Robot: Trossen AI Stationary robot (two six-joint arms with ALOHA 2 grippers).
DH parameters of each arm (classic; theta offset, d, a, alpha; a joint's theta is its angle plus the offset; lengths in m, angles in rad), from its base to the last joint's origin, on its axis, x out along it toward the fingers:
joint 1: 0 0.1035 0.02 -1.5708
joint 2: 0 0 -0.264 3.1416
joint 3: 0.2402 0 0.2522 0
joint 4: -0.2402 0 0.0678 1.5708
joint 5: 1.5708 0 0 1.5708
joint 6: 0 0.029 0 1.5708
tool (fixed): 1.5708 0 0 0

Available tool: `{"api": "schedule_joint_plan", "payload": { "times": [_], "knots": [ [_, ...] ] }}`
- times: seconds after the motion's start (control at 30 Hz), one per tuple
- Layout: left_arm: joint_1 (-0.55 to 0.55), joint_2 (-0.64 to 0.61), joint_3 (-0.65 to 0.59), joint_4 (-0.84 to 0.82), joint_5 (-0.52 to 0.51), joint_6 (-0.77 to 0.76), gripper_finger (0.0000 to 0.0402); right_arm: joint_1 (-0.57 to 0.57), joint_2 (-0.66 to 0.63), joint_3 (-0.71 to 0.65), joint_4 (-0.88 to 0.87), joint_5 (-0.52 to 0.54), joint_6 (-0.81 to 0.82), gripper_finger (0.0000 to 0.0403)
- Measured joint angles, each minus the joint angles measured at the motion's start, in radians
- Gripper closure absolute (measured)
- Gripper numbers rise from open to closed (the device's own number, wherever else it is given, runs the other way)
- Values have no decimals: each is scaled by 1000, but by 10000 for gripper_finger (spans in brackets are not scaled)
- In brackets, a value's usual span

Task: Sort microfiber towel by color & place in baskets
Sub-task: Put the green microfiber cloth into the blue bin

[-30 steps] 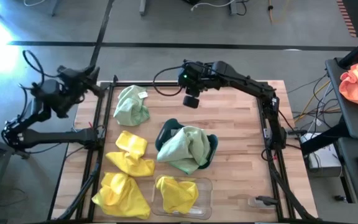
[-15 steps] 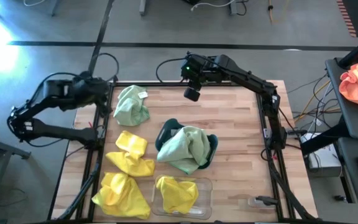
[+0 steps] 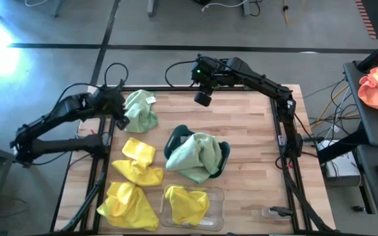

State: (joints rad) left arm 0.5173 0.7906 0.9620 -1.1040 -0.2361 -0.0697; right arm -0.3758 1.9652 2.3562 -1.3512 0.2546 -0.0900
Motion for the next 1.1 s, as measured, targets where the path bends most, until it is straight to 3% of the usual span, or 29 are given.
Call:
{"api": "schedule_joint_plan", "payload": {
  "times": [0.2,0.57,0.87,0.97,1.1],
  "knots": [
    [84,9,-96,53,108,40,327,0,0,0,-6,0,0,310],
    [165,102,-100,83,226,74,327,0,0,0,-6,-33,0,310],
    [173,253,-107,97,333,112,327,0,0,0,-9,-53,0,310],
    [172,307,-107,120,328,122,327,0,0,0,-19,-53,0,310],
    [172,351,-108,197,237,112,327,0,0,0,-41,-53,3,310]
  ]
}}
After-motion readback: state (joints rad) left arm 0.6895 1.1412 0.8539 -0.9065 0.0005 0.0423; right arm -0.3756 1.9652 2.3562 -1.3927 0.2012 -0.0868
